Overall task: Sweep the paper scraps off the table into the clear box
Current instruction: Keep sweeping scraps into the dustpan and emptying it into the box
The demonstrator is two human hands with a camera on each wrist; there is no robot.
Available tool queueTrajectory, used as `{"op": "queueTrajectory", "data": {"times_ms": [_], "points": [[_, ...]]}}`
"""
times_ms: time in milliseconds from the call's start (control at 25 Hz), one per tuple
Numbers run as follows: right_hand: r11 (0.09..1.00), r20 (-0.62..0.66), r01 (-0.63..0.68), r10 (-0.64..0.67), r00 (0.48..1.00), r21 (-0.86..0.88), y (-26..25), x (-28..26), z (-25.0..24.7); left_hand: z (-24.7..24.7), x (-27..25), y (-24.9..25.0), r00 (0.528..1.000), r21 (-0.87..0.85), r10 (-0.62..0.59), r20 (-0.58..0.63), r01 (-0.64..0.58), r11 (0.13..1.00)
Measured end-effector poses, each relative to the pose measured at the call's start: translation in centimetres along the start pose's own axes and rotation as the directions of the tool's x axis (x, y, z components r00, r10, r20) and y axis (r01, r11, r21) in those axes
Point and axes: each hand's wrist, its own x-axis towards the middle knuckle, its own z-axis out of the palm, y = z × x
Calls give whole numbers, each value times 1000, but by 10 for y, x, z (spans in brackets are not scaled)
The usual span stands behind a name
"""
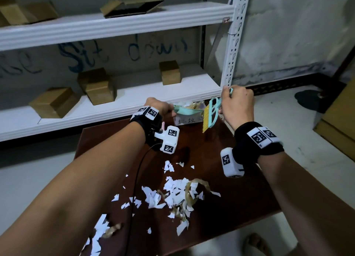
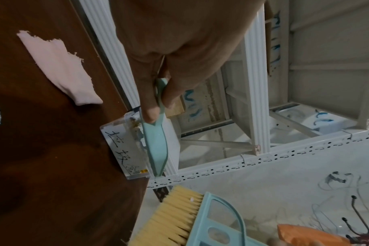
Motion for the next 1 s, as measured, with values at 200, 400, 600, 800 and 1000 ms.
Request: {"op": "queueTrajectory", "data": {"times_ms": [200, 400, 600, 800, 1000], "points": [[1000, -42, 27, -28, 999, -6, 3, 8, -5, -1, -5, 8, 999, -83, 48, -16, -49, 995], [999, -71, 47, -47, 996, 6, 5, 9, -2, 0, -11, 14, 994, -122, 104, -25, -106, 987], [999, -95, 54, -53, 994, 3, 5, 11, 3, -7, -15, 20, 989, -179, 142, -39, -146, 973], [998, -90, 65, -65, 994, 2, 4, 8, 5, -17, -28, 24, 987, -260, 160, -13, -157, 953], [997, -94, 72, -71, 993, 5, 3, 8, 2, -37, -44, 29, 982, -324, 190, -13, -184, 928]]}}
